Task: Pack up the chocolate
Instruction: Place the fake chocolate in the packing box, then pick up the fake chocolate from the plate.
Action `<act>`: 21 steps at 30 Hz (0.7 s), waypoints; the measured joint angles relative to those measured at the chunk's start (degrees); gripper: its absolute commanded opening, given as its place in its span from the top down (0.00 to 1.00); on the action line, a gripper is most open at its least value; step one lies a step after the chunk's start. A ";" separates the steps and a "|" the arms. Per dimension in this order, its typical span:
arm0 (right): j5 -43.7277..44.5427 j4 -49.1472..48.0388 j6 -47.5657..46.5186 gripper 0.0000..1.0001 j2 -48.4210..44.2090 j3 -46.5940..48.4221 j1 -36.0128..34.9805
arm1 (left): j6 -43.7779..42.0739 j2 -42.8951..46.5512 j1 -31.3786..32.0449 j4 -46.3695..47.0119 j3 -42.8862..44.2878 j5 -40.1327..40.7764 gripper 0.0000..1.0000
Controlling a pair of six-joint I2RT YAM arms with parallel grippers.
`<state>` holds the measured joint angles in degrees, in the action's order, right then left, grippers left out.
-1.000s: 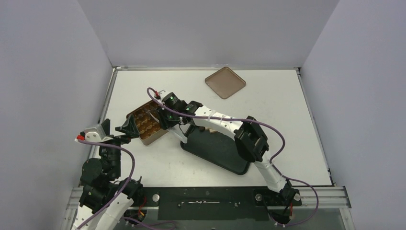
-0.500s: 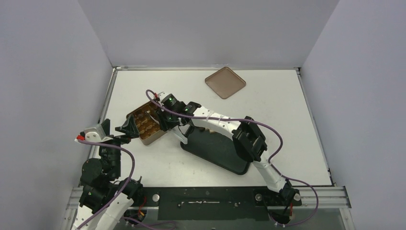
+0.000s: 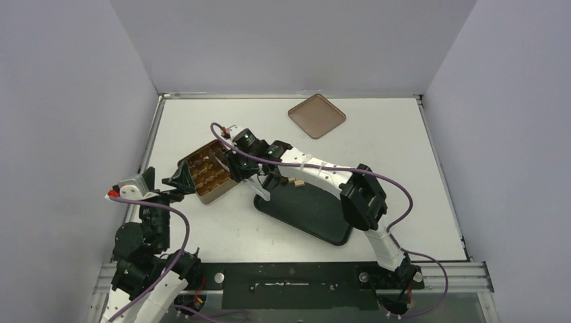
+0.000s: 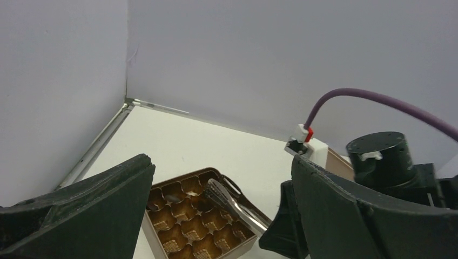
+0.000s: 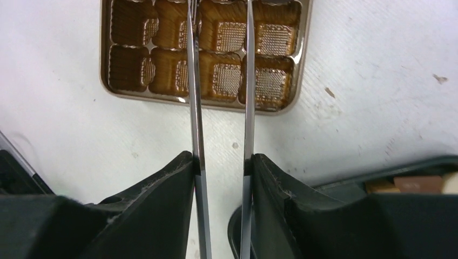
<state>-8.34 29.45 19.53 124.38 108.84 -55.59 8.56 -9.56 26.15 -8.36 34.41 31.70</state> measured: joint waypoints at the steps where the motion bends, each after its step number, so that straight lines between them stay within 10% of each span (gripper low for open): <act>1: 0.17 -0.07 -0.04 0.60 -1.64 -1.31 0.07 | 0.00 0.00 0.00 0.00 0.00 -0.02 0.03; 21: 8.72 0.92 1.62 0.60 -32.92 -33.57 6.38 | 0.02 -0.02 0.00 0.00 0.00 -0.39 0.03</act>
<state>0.38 30.37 21.15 91.46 75.26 -49.21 8.58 -9.58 26.15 -8.36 34.41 31.31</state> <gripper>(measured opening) 0.403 0.974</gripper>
